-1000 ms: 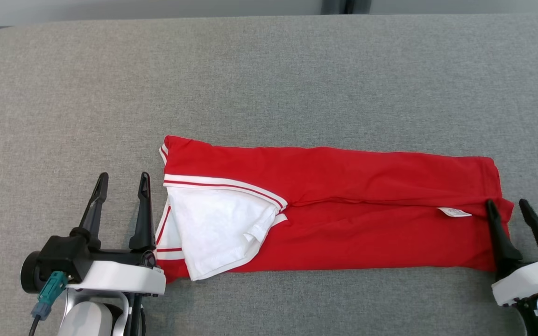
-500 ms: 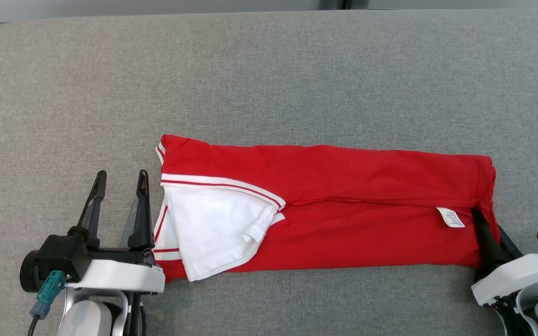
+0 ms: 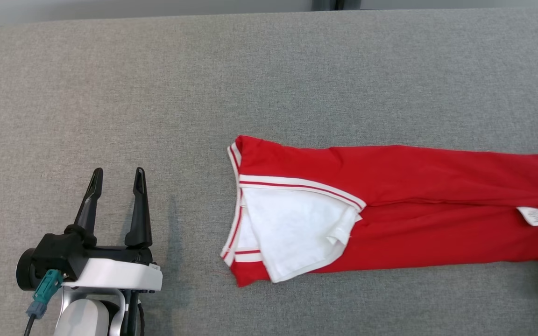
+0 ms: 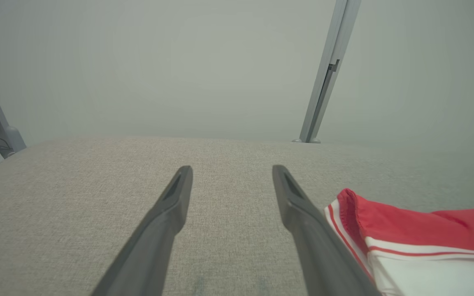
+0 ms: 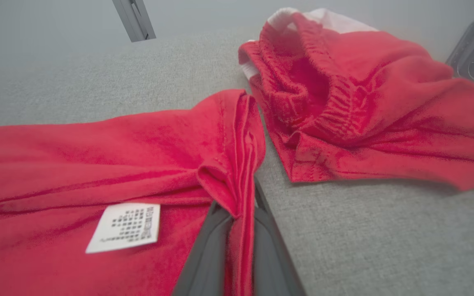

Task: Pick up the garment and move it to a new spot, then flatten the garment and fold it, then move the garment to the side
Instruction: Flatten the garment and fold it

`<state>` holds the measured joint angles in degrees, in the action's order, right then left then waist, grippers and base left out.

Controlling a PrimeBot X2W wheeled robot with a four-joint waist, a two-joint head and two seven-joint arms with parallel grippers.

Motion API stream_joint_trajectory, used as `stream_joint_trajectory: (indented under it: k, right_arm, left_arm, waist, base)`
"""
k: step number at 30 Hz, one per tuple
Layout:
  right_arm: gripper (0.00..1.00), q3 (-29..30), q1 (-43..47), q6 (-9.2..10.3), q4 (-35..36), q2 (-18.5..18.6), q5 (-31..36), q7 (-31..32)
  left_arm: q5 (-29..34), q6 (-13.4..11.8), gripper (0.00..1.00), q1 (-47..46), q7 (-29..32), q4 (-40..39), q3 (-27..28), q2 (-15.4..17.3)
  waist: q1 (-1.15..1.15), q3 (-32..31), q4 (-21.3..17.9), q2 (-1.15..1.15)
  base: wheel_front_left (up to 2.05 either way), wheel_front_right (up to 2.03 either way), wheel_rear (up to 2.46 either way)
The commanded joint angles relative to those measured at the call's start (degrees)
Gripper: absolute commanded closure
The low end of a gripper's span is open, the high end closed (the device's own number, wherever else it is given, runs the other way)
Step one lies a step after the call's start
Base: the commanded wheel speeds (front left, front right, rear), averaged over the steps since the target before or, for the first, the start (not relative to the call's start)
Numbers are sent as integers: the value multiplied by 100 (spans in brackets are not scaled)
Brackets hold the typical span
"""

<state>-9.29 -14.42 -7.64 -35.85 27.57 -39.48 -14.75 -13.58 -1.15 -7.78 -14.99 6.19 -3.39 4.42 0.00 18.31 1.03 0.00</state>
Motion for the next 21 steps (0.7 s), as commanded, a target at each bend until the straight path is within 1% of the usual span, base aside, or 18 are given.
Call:
stream_joint_trajectory:
  k: [1,5,12,16,18,21]
  right_arm:
    - [100,99,-33,26,30,98,79,-54]
    - [100,267,-85,26,149,181,214,-50]
    - [100,248,5,15,533,60,374,-52]
    - [100,254,-57,14,948,-144,558,-29]
    - [100,231,-112,15,1243,-252,637,76]
    - [100,126,-169,15,1785,-516,770,326]
  left_arm:
    - [49,18,0,-23,-21,-14,23,-4]
    - [70,65,0,-28,-21,1,36,-12]
    - [114,107,0,-12,-21,45,84,-25]
    - [137,104,0,71,-21,76,80,-35]
    - [146,108,0,92,-21,87,72,-35]
    - [159,106,0,92,-22,83,50,-36]
  waist:
    - [0,-5,-18,0]
    - [0,-21,-47,0]
    - [0,-113,-72,0]
    - [0,-202,-124,0]
    - [0,-234,-138,0]
    - [0,-271,-137,0]
  base:
    - [0,0,0]
    - [0,0,0]
    - [0,0,0]
    - [0,0,0]
    - [0,0,0]
    - [0,0,0]
